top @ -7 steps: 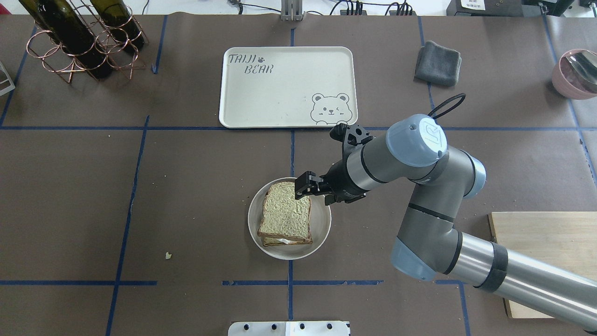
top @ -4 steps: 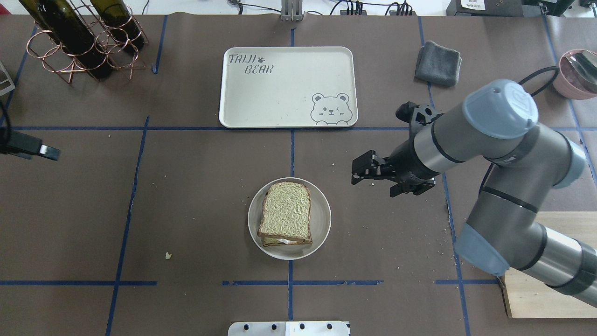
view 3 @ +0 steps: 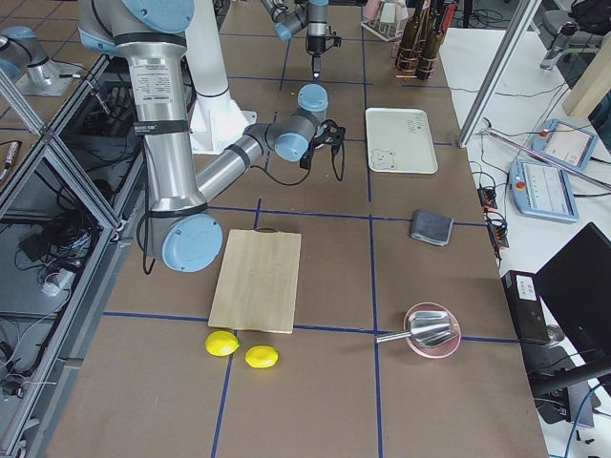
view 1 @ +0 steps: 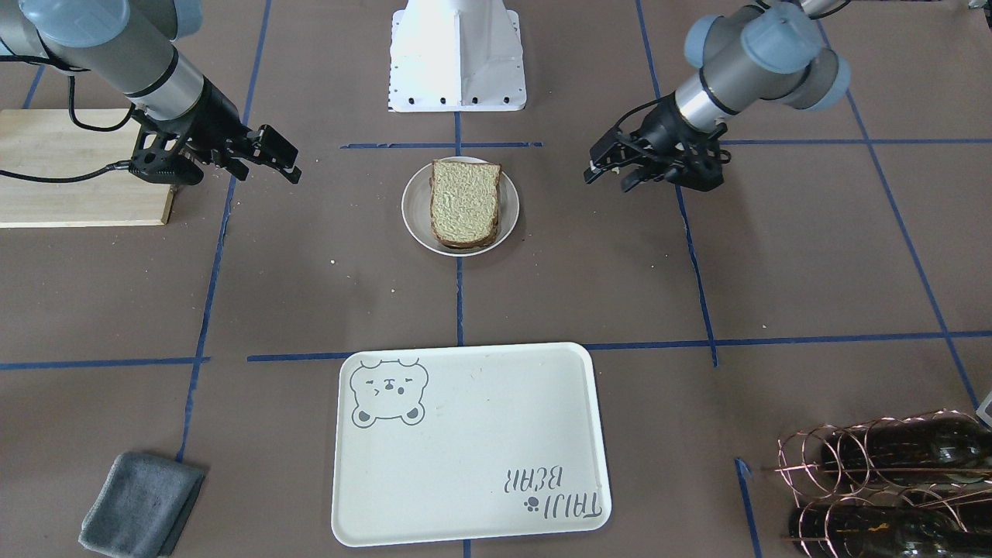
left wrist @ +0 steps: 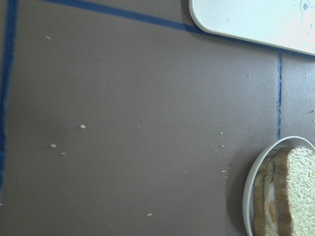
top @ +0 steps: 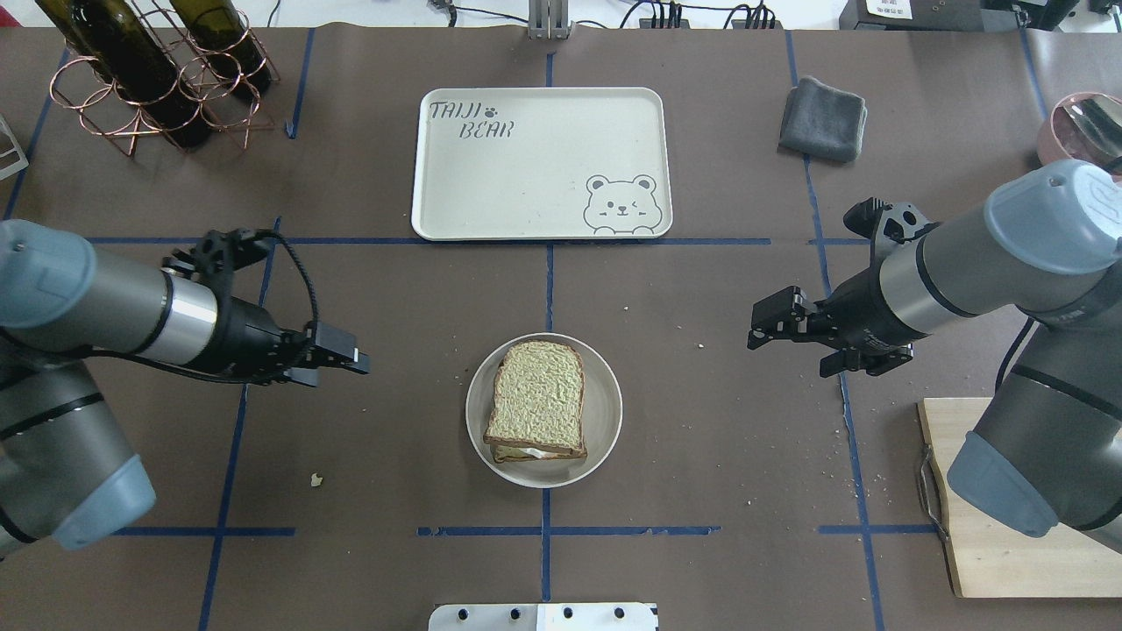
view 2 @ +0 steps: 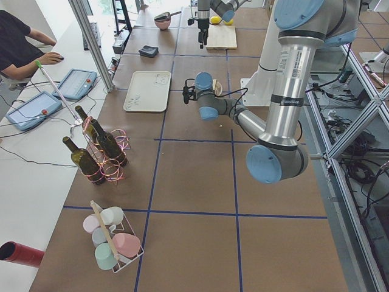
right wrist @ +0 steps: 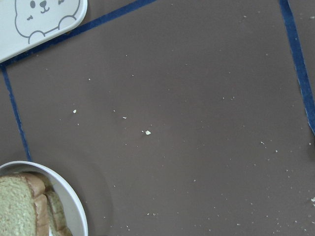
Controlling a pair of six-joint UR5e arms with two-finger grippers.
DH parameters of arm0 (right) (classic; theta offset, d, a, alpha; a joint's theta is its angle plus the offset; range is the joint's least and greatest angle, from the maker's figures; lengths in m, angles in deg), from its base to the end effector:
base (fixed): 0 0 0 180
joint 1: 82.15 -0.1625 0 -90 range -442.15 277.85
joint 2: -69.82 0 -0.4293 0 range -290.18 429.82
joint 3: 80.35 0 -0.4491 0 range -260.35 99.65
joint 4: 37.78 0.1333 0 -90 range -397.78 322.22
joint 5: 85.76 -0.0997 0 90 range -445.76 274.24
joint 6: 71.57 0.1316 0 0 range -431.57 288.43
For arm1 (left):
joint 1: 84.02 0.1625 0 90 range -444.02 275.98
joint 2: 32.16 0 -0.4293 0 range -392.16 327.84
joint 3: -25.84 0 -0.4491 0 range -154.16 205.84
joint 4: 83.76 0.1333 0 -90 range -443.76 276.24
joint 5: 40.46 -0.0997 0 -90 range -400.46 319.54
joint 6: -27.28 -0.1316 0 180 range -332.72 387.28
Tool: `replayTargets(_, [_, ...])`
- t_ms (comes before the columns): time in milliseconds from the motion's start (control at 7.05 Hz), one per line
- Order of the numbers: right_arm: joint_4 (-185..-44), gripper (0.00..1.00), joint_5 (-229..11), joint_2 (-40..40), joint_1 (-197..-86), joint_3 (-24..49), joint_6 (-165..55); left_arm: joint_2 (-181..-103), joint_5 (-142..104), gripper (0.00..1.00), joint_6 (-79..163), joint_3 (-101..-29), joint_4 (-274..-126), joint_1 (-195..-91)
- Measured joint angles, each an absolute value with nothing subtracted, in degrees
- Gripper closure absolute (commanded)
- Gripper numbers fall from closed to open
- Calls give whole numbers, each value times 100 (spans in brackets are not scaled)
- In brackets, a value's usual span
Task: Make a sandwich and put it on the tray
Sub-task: 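Withdraw the right gripper while the left gripper reaches toward the plate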
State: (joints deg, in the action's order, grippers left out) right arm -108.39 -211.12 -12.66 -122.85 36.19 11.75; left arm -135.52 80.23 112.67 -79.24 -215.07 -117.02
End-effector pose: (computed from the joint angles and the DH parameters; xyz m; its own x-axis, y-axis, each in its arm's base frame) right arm -0.3978 -0.4175 0.3204 0.4693 0.2785 0.8380 -0.1256 0.9604 -0.2488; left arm 0.4964 -0.4012 0.3119 0.2947 -0.1090 -0.9494 0.0432 0.9940 -0.1007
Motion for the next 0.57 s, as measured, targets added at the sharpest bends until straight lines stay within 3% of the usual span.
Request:
replayTargets(284, [-10842,0,-21047,-1307,-12285,3619,1175,-14140,7579,55,11666,-7623,-21034,-11059])
replayTargets(567, [-10844,0,-20945,-1336,-12285,3619,1173,-14426,7346,55,11730,-7372,-20945,-10825])
